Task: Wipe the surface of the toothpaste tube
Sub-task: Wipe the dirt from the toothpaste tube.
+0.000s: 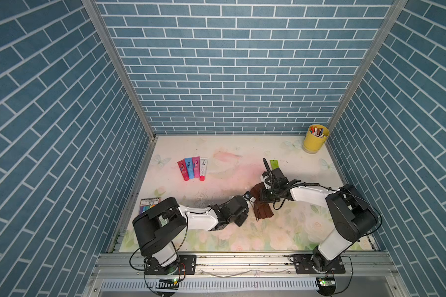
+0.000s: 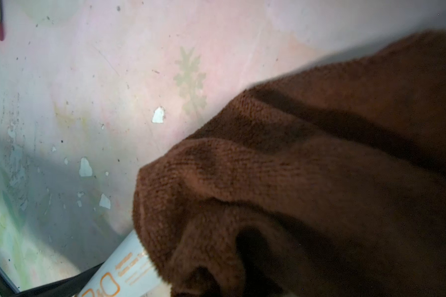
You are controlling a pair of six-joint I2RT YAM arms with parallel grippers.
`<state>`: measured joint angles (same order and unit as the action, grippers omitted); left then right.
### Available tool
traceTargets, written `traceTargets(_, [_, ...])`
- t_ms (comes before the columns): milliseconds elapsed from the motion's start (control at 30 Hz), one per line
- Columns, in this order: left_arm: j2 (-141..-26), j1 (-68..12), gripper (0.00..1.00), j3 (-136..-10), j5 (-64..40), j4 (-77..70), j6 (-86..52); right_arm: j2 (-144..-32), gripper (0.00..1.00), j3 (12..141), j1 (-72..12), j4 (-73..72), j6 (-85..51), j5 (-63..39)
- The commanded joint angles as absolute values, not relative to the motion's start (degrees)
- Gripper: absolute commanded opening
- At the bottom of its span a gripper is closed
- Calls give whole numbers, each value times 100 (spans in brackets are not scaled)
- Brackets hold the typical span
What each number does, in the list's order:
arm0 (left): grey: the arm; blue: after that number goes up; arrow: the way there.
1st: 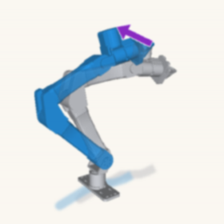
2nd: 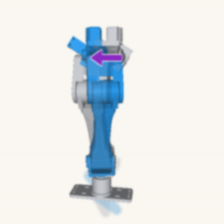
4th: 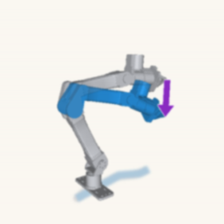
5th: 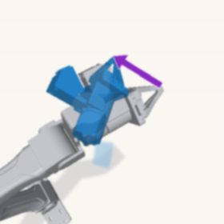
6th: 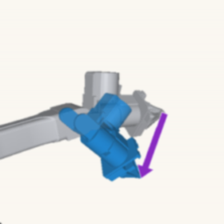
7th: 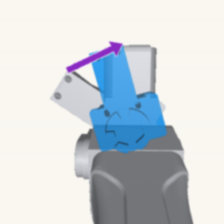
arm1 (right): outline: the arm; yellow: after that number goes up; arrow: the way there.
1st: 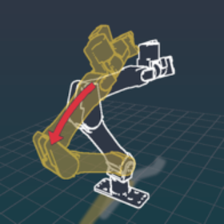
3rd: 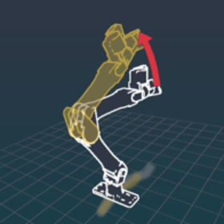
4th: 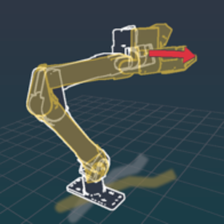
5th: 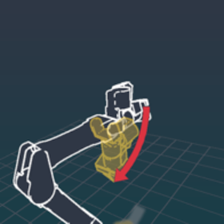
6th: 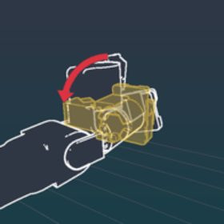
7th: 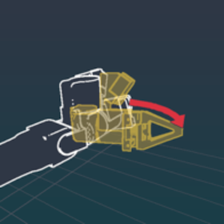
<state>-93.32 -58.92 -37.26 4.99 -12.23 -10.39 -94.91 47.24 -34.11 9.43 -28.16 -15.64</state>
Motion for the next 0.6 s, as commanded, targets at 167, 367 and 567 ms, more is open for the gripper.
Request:
traceTargets(167, [-9494, -6089, 0, -3857, -9, -1055, -781, -9135, 0, 4602, -4160, 915, -2769, -1991])
traceTargets(367, [-9497, -6090, 0, -3850, -9, -1058, -782, -9416, 0, 4525, -4167, 603, -2839, -2152])
traceTargets(567, [-9381, -6094, 0, -3763, -26, -1123, -774, -9920, 0, 4368, -3190, 405, -3025, -2091])
